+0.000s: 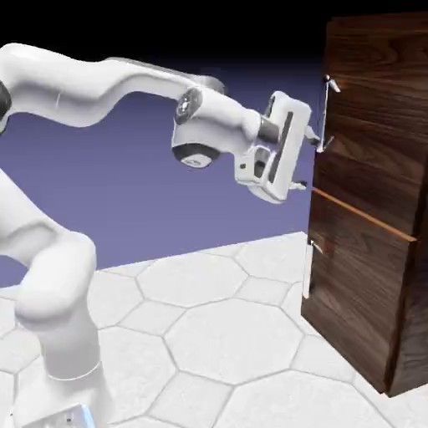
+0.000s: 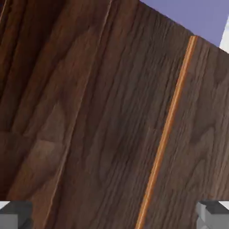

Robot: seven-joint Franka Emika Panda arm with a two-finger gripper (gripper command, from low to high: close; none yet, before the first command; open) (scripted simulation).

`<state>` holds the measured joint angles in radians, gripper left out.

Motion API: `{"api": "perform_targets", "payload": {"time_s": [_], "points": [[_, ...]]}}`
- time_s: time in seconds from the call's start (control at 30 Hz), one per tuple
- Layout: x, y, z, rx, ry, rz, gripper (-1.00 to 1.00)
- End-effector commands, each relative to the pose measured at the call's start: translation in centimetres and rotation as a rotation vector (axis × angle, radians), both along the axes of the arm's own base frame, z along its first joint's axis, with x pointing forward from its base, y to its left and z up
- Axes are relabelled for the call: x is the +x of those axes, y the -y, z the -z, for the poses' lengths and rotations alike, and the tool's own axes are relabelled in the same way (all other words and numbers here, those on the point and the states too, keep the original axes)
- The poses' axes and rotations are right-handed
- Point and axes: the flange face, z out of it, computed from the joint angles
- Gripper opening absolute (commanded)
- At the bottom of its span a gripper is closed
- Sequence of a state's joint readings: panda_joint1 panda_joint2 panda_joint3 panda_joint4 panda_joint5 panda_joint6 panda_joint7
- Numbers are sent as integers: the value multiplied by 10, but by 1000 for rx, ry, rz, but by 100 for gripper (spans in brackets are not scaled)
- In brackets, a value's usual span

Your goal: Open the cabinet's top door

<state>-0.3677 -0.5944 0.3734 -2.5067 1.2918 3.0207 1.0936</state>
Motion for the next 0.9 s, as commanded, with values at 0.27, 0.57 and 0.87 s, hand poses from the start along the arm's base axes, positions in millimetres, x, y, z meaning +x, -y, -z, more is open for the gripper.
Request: {"api": "perform_targets", "payload": {"time_s": [0.27,0.57,0.87], "points": [[2,-9,-13,402,122,159,0],[10,-29,-20,818,233,274,0],[23,-60,-23,1248,323,350,0]]}}
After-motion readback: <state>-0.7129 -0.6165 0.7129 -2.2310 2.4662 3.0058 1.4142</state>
